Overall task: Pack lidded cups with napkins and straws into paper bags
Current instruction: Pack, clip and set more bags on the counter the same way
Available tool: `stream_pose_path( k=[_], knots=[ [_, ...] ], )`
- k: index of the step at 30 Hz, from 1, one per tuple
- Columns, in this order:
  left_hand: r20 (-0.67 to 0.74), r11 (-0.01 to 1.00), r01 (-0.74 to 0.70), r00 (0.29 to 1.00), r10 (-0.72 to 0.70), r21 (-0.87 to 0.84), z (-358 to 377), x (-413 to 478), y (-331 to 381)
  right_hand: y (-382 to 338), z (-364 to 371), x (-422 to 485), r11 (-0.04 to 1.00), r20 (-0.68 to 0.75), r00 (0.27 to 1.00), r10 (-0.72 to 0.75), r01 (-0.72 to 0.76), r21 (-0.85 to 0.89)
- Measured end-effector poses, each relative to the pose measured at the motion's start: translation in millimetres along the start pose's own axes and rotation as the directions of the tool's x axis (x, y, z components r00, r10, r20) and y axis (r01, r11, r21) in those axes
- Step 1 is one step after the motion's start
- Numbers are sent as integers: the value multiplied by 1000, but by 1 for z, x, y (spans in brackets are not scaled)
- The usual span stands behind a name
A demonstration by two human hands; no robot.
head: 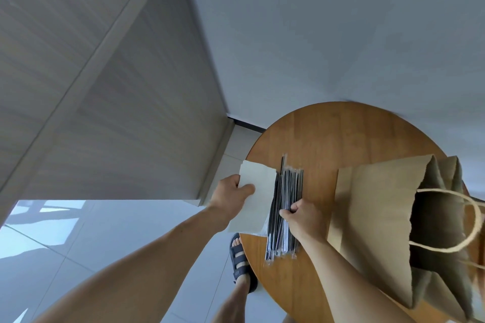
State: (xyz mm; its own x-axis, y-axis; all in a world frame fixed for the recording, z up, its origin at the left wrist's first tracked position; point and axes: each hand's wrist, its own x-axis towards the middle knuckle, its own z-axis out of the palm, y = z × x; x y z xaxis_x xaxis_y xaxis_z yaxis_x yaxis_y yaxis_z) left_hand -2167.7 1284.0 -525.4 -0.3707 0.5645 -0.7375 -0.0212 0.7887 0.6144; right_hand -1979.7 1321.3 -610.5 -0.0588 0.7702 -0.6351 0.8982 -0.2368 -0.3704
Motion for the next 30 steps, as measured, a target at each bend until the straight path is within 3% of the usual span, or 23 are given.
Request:
stream_pose_path(
  k=[8, 11, 15, 19, 25, 30],
  knots=[
    [8, 998, -38, 999, 38, 45, 9, -19, 23, 1, -35, -24, 979, -53, 999, 5, 6, 204],
    [12, 996, -88, 996, 87, 32, 10, -31, 40, -18, -61, -43, 938, -133, 990, -42, 85, 336],
    [14, 987, -160, 987, 160, -13, 5, -48, 68, -48, -100, -71, 898, -205, 970, -134, 206, 389],
    [48, 974, -213, 975, 217, -78, 2, -68, 98, -73, -126, -96, 781, -211, 934, -287, 356, 514],
    [159, 929, -286, 931, 328, -235, 8, -97, 133, -92, -164, -116, 774, -216, 910, -353, 414, 479],
    [184, 902, -353, 897, 401, -248, 13, -110, 151, -94, -190, -131, 794, -276, 884, -378, 462, 394]
  ],
)
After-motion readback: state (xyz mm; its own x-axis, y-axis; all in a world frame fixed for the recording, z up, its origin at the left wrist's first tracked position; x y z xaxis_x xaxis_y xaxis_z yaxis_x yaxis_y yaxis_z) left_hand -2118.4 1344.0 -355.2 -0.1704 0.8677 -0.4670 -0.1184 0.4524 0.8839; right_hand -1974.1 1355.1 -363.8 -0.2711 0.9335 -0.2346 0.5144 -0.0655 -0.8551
